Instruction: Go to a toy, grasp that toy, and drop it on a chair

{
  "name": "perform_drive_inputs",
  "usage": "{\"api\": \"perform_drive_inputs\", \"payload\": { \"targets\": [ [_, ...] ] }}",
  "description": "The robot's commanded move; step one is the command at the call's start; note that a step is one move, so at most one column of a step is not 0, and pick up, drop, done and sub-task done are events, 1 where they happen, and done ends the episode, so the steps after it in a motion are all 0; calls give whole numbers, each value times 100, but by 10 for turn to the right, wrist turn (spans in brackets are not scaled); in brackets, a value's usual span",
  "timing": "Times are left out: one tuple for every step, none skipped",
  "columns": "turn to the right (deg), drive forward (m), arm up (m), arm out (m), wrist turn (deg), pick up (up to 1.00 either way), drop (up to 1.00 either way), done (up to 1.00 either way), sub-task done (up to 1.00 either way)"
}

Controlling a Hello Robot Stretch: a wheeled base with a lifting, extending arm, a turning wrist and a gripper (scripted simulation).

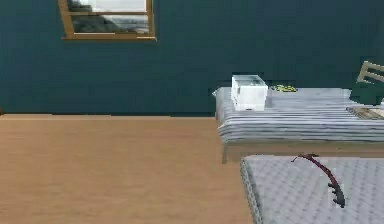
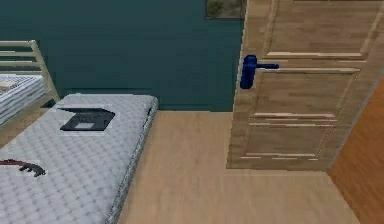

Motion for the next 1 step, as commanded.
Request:
{"api": "perform_drive_inputs", "payload": {
  "targets": [
    [-390, 0, 0, 0, 0, 0, 0, 0, 0]
  ]
}}
